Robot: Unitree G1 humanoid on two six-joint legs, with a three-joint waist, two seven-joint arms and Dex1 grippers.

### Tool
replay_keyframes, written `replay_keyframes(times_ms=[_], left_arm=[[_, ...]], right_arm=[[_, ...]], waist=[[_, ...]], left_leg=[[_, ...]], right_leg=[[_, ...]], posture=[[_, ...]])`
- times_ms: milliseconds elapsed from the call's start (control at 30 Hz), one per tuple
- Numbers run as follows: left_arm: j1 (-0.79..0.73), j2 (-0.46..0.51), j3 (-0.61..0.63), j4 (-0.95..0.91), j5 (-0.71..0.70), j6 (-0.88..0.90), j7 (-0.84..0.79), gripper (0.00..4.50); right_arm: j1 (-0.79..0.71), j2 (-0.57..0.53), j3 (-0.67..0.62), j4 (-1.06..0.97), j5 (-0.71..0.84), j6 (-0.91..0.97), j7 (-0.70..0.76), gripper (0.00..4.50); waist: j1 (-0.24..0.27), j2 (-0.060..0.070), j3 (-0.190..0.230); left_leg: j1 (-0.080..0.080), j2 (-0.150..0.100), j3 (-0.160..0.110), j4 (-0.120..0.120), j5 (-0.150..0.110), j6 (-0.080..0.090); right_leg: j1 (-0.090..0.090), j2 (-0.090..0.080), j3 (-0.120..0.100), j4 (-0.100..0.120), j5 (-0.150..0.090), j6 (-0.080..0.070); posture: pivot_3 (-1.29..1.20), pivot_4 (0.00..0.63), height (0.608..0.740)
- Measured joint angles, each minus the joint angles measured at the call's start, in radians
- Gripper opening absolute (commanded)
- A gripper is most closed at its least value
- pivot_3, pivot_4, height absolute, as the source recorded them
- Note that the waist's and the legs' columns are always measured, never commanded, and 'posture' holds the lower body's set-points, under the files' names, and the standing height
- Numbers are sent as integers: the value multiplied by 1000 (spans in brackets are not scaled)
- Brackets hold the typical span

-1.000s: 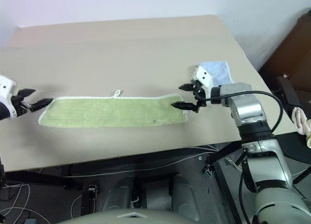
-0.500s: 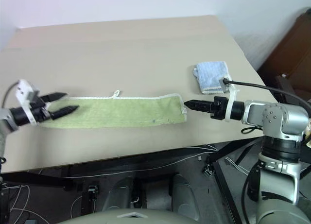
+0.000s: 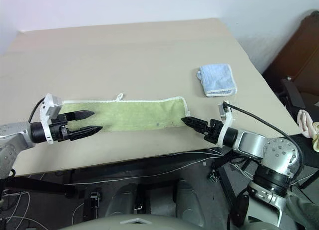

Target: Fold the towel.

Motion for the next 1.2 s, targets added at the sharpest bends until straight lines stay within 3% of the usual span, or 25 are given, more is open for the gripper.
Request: replay_keyframes(times_ms=[300, 567, 867, 1200], left_arm=[[10, 0, -44, -36, 4, 1, 5, 4500], [53, 1, -52, -39, 35, -34, 6, 4500], [42, -7, -86, -39, 52, -57, 17, 4500], [31, -7, -105, -37, 78, -67, 14, 4500]], right_arm=[[-1, 91, -28, 10, 127, 0, -242, 4486], [77, -17, -32, 47, 326, -38, -375, 4486], [146, -37, 148, 73, 605, -281, -567, 4486], [133, -81, 297, 116, 793, -473, -737, 4486]], waist=[[0, 0, 0], [1, 0, 0], [-25, 0, 0], [-50, -2, -1]], left_leg=[[-1, 0, -1, -1, 0, 0], [-2, 1, 0, -7, -1, 1], [-1, 1, 0, -15, -1, 1], [3, 2, 0, -15, -1, 1]], right_leg=[[0, -1, 0, -2, 0, 0], [0, -2, 0, -11, 0, 0], [0, -1, 0, -17, 0, 0], [3, -1, 2, -17, 1, -1]], posture=[[0, 150, 740], [0, 150, 740], [0, 150, 740], [0, 150, 740]])
